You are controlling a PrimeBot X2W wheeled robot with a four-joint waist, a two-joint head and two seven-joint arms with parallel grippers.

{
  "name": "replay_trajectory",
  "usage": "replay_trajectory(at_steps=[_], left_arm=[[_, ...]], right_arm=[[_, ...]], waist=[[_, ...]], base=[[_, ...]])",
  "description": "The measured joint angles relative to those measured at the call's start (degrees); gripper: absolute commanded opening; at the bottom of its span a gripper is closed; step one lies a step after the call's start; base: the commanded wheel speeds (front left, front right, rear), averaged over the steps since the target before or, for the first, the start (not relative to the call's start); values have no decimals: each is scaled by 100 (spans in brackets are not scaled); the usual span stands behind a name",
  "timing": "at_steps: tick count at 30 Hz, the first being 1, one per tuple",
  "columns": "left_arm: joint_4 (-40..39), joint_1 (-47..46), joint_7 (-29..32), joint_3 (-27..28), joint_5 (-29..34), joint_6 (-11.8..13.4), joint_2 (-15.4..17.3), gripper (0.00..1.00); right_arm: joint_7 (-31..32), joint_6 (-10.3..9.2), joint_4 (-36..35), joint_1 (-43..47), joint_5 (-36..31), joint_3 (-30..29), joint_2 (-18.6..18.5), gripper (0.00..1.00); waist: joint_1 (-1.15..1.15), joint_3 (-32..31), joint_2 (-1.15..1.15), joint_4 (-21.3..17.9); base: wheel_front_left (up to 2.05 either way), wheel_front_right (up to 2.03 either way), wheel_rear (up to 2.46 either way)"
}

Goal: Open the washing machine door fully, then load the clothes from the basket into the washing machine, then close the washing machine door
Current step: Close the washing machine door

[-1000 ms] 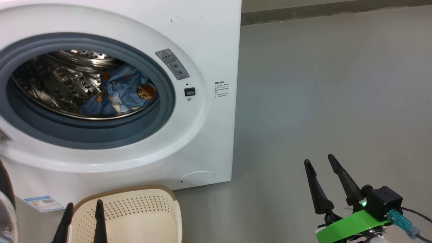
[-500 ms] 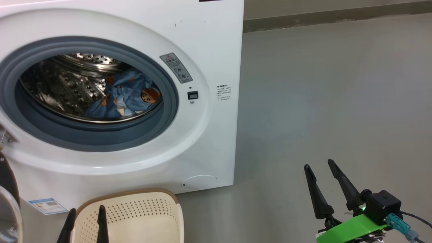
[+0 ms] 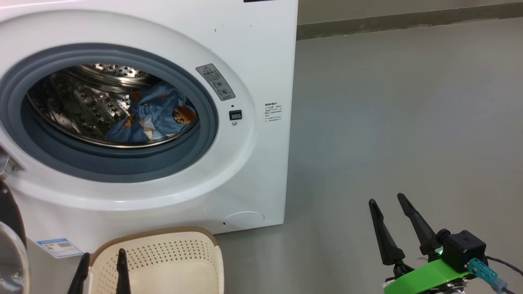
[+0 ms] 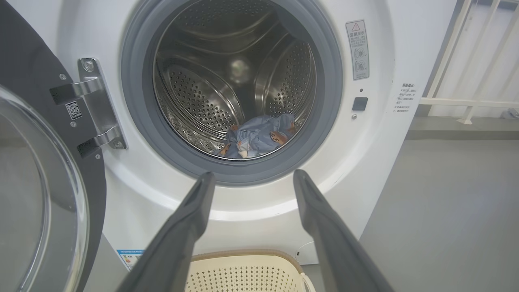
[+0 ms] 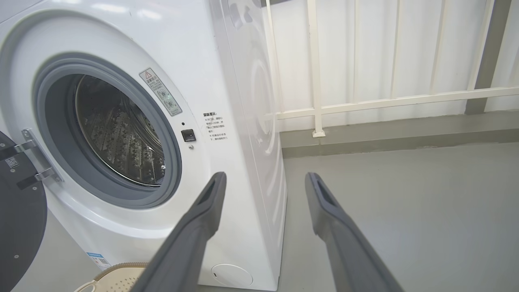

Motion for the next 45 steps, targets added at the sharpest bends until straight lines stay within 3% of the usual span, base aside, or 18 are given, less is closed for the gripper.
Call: replay_trajectory(at_steps=[27, 45], left_arm=[[-37, -2, 0, -46, 46, 145, 2, 100], [-71, -2, 0, -179, -26, 143, 2, 100]], right_arm=[[0, 0, 38, 7, 1, -66, 5, 100], [0, 0, 22, 14, 0, -79, 14, 100]], waist=[[0, 20, 0, -25], [0, 43, 0, 51]], base=[[-155, 155, 0], [-22, 22, 0]])
